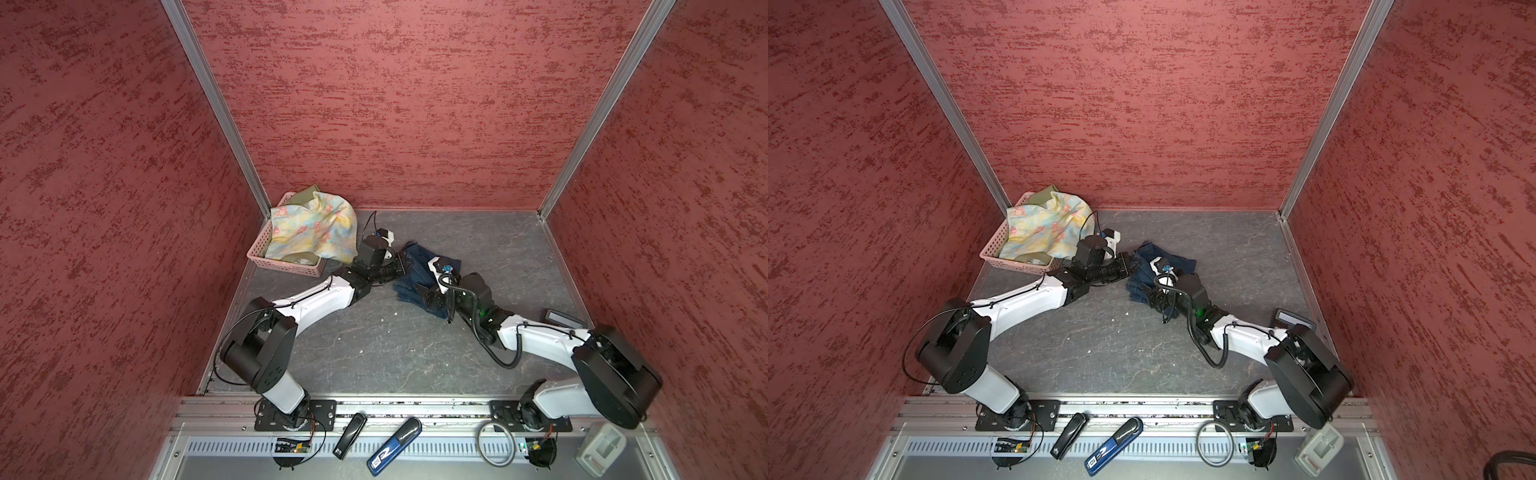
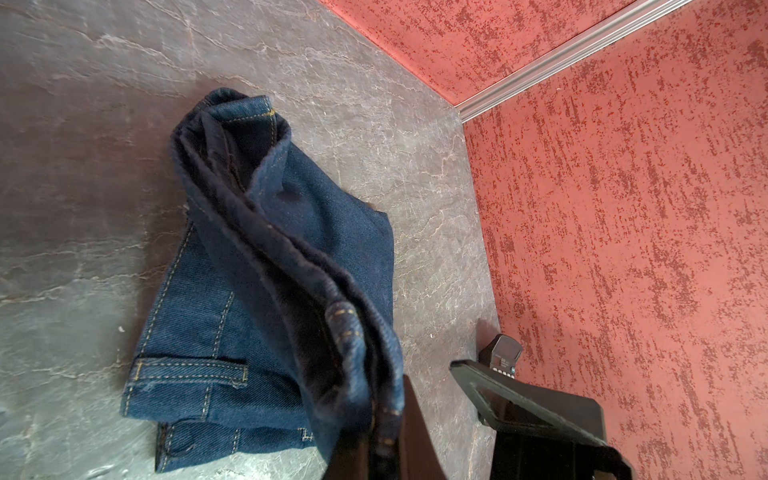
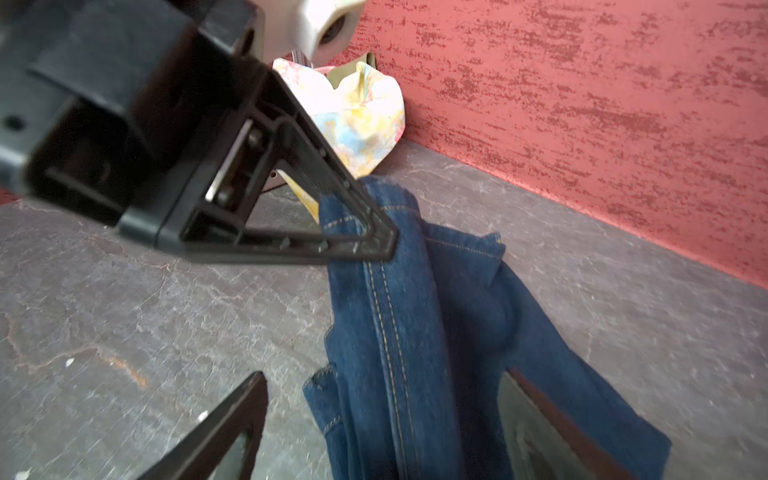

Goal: Fold and stack the skirts

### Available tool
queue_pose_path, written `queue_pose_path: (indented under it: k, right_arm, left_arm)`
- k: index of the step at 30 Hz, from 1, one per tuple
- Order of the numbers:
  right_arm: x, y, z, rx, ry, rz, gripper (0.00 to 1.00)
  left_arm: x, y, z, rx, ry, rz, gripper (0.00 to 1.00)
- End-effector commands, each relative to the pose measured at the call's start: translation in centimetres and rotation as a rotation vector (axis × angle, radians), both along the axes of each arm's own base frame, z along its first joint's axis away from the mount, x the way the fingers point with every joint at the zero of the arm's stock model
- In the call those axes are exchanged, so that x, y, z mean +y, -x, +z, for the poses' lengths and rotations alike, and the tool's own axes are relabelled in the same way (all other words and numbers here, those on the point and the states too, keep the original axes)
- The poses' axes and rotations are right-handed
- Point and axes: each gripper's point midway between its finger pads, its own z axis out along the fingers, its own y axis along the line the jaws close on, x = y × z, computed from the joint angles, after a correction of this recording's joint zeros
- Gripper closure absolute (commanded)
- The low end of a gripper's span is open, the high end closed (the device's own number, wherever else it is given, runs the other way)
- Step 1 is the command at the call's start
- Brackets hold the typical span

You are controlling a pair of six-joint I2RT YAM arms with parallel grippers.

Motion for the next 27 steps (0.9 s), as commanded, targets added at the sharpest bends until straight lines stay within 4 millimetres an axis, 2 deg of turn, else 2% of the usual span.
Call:
queue_pose_path:
  k: [1,9,19,27]
  right_arm:
    - [1.0,-1.7,1.8,-0.089,-0.008,-0.024,0.14]
    - [0.9,-4.0,-0.7,-0.1,0.045,-0.117,0.22]
    - [1.4,-5.8,0.8,-0.142,0.014,-0.161,0.38]
    - [2.3,-6.5,0.4,-0.112,0.003,-0.148,0.63]
  left_arm:
    - [-0.3,0.0,1.9,-0.043,0.008,-0.015,1.0]
    - [-0.5,0.0,2.6,-0.042,0.02,-0.014,1.0]
    - [-0.3,0.2,2.6,-0.033,0.015,-0.013,1.0]
    - [-0.5,0.2,2.9,-0.037,0.024,-0.024,1.0]
